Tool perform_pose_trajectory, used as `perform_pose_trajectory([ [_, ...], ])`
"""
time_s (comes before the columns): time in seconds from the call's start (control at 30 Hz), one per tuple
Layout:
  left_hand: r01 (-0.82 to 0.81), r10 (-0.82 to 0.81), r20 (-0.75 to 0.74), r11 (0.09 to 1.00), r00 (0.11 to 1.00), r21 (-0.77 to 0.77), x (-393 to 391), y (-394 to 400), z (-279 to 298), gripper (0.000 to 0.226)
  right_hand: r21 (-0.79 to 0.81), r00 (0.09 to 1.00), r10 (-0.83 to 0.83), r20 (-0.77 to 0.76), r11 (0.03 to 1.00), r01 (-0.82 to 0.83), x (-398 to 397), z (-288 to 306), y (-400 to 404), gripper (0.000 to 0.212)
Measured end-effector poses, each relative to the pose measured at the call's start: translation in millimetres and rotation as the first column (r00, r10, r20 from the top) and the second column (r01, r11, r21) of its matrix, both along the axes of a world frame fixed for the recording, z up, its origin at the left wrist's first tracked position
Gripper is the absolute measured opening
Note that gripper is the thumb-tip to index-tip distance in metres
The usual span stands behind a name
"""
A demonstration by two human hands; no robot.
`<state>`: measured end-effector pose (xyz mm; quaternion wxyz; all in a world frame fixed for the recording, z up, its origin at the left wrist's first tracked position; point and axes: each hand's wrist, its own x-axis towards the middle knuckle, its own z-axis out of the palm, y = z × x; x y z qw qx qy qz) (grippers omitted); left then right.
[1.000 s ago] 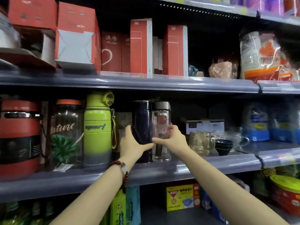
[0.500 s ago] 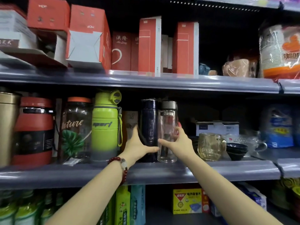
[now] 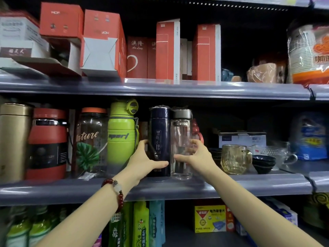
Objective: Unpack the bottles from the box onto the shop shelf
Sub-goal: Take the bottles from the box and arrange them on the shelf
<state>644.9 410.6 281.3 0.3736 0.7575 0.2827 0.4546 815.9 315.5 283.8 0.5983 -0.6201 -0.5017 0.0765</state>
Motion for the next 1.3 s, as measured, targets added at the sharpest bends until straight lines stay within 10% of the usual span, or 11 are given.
perform_pose_trajectory([
  [0.9,-0.275,0.281,-0.24,0.96,0.929,0.059,-6,-25,12,0.075,-0.067,0.998,0.009,0.062,0.998,-0.005,-24,0,-3,0.093],
  [1.13,-0.428,0.587,-0.402,0.8,0.703,0.42,-9,-41,15,0.049,-0.027,0.996,-0.055,0.074,0.998,0.057,-33,-3,-8,0.083],
  [1.3,-0.449,0.604,-0.267,0.764,0.751,0.464,-13,-41,-6,0.054,0.015,0.991,-0.101,0.093,0.995,0.1,-40,-10,-6,0.07],
])
